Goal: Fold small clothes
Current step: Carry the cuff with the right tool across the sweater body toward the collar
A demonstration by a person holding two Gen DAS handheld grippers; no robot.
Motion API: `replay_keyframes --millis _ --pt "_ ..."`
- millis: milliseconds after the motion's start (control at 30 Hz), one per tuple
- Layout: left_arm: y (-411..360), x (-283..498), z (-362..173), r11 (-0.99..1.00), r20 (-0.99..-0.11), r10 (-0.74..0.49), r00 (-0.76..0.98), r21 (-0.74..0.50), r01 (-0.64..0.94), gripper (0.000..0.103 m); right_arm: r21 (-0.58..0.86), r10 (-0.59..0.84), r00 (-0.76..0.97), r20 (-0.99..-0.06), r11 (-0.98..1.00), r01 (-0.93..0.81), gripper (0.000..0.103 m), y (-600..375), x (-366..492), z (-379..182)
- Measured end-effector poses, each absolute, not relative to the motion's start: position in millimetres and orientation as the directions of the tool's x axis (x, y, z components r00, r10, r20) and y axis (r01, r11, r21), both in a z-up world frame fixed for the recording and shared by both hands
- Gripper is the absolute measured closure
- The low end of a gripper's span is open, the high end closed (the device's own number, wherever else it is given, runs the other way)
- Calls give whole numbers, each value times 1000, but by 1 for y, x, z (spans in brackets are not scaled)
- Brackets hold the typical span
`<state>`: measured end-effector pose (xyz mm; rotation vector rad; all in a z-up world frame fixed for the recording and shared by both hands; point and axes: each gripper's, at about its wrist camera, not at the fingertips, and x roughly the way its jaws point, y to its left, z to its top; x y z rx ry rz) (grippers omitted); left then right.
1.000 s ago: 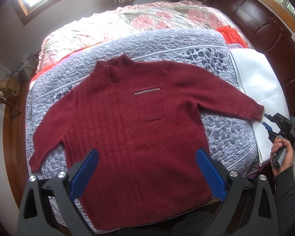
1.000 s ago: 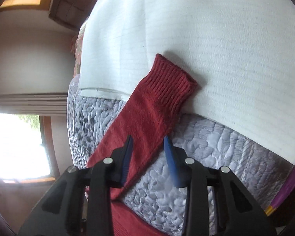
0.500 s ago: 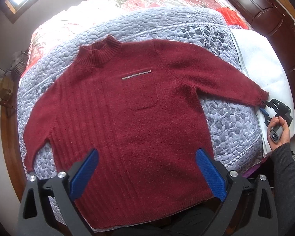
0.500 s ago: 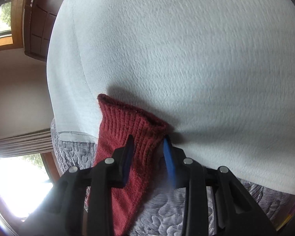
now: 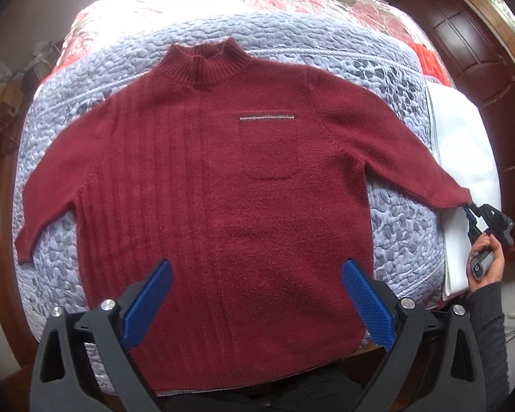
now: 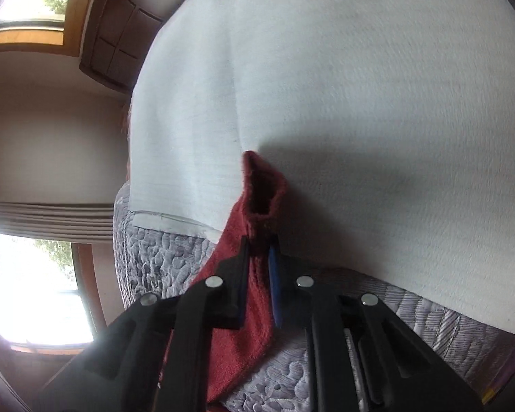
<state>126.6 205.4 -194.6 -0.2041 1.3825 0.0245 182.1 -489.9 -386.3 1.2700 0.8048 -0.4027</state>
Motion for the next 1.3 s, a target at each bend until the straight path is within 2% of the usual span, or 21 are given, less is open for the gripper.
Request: replay_keyframes --millis 133,233,300,467,667,800,1067,1300 --pt "233 119 -195 952 -959 -169 229 -219 -214 4 648 129 677 -725 464 605 93 -463 201 -329" --pt "250 114 -195 941 -953 -173 250 -235 -243 4 603 113 685 -720 590 537 93 -435 216 -288" --pt "260 112 -196 941 -956 -168 241 -228 -248 4 575 115 696 -709 665 476 93 -410 226 -261" --pt "294 105 -198 906 -933 -252 257 -321 -276 4 485 142 721 -678 824 293 93 -335 245 -198" --pt "333 97 -192 849 -874 -321 364 -436 -297 4 332 200 718 -667 942 46 93 -216 271 -158" --pt "360 98 -188 796 -826 -357 437 -513 -321 4 255 249 676 -694 962 -93 94 -141 279 -167" --pt "387 122 -195 782 -821 -283 496 -497 -377 4 141 283 511 -812 944 -298 94 -6 290 -252" --pt "383 170 -230 768 -803 -399 444 -557 -318 4 98 249 371 -895 920 -381 94 56 284 -340"
